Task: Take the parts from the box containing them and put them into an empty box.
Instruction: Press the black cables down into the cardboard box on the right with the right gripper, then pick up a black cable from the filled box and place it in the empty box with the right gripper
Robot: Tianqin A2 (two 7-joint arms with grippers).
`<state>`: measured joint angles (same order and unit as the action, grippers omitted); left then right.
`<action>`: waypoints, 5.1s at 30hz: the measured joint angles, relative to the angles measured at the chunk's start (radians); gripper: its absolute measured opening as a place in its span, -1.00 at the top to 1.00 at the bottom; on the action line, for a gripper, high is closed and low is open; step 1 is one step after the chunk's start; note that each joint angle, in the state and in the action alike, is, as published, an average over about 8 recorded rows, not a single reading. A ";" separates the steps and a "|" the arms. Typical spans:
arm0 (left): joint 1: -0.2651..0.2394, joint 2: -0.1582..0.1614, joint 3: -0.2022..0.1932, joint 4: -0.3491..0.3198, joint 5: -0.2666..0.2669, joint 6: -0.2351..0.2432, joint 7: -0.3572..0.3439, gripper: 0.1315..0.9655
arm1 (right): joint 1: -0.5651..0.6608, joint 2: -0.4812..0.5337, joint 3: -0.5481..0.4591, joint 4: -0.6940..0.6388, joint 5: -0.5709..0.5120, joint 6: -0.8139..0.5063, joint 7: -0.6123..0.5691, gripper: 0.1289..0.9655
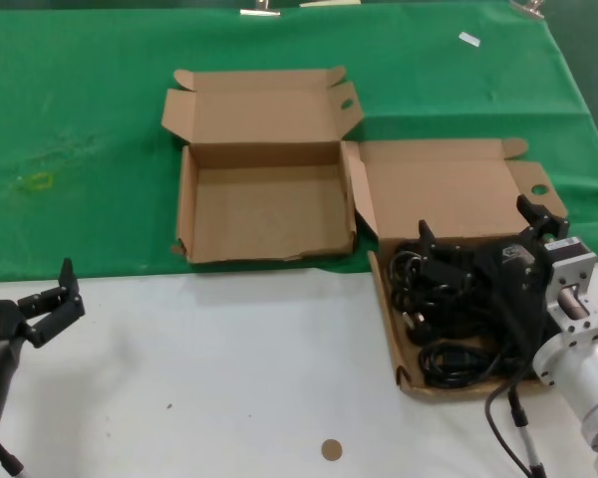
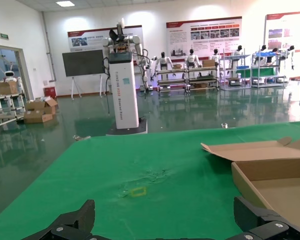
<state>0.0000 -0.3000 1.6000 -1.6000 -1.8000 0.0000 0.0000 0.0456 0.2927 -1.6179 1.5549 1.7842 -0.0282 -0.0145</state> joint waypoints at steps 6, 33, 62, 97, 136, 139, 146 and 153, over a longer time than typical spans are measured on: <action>0.000 0.000 0.000 0.000 0.000 0.000 0.000 -1.00 | 0.000 0.000 0.000 0.000 0.000 0.000 0.000 -1.00; 0.000 0.000 0.000 0.000 0.000 0.000 0.000 -1.00 | 0.000 0.000 0.000 0.000 0.000 0.000 0.000 -1.00; 0.000 0.000 0.000 0.000 0.000 0.000 0.000 -0.09 | 0.029 0.183 -0.099 0.006 -0.054 -0.037 0.014 -1.00; 0.000 0.000 0.000 0.000 0.000 0.000 0.000 0.96 | 0.300 0.555 -0.235 -0.138 -0.124 -0.631 0.019 -1.00; 0.000 0.000 0.000 0.000 0.000 0.000 0.000 0.97 | 0.532 0.520 -0.305 -0.401 -0.232 -0.829 -0.131 -0.06; 0.000 0.000 0.000 0.000 0.000 0.000 0.000 0.97 | 0.530 0.523 -0.303 -0.393 -0.233 -0.830 -0.125 0.14; 0.000 0.000 0.000 0.000 0.000 0.000 0.000 0.97 | 0.516 0.536 -0.297 -0.369 -0.235 -0.833 -0.110 0.47; 0.000 0.000 0.000 0.000 0.000 0.000 0.000 0.97 | 0.500 0.554 -0.290 -0.341 -0.237 -0.835 -0.091 0.66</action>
<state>0.0000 -0.3000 1.6001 -1.6000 -1.7996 0.0000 -0.0004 0.5453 0.8468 -1.9081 1.2143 1.5468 -0.8630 -0.1054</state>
